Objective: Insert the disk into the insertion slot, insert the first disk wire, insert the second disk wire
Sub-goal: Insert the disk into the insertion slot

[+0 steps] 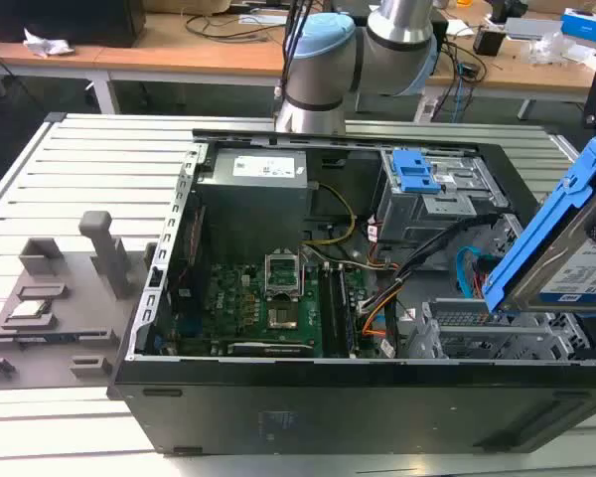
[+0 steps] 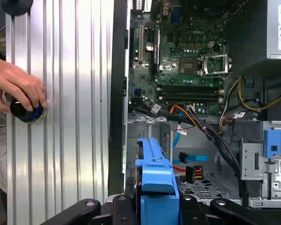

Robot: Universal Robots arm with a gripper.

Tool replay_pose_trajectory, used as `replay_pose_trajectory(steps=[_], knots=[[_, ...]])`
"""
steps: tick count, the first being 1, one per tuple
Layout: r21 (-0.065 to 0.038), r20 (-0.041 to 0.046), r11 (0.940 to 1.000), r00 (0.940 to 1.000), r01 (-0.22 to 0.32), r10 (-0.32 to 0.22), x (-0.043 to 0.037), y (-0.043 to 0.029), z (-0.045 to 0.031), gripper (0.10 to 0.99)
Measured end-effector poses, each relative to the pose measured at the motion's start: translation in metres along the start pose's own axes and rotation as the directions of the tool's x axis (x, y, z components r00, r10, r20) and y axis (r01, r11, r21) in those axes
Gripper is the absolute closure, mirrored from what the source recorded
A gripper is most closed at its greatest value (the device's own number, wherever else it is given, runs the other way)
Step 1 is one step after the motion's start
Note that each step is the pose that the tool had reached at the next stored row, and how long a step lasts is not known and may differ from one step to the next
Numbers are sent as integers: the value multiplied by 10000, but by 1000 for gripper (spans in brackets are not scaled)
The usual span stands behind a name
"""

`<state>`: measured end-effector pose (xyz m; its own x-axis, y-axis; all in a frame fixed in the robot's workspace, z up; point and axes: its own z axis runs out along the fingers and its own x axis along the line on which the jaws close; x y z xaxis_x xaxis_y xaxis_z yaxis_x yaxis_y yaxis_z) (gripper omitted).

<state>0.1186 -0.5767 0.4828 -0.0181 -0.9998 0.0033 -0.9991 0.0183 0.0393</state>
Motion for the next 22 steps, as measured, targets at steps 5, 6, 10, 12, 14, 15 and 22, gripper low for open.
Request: replay_pose_trajectory(steps=[5, 6, 10, 12, 14, 15, 22], knots=[[-1, 28, 10000, 10000, 1, -1, -3, 58, 104, 725], [-1, 36, 10000, 10000, 1, -1, -7, 70, 115, 725], [-1, 87, 10000, 10000, 4, -4, -46, 140, 194, 725], [-2, 86, 10000, 10000, 4, -4, -71, 151, 231, 725], [-2, 87, 10000, 10000, 4, -4, -106, 166, 320, 725], [-2, 89, 10000, 10000, 4, -4, -127, 167, 345, 725], [-1, 88, 10000, 10000, 4, -4, -143, 164, 435, 725]])
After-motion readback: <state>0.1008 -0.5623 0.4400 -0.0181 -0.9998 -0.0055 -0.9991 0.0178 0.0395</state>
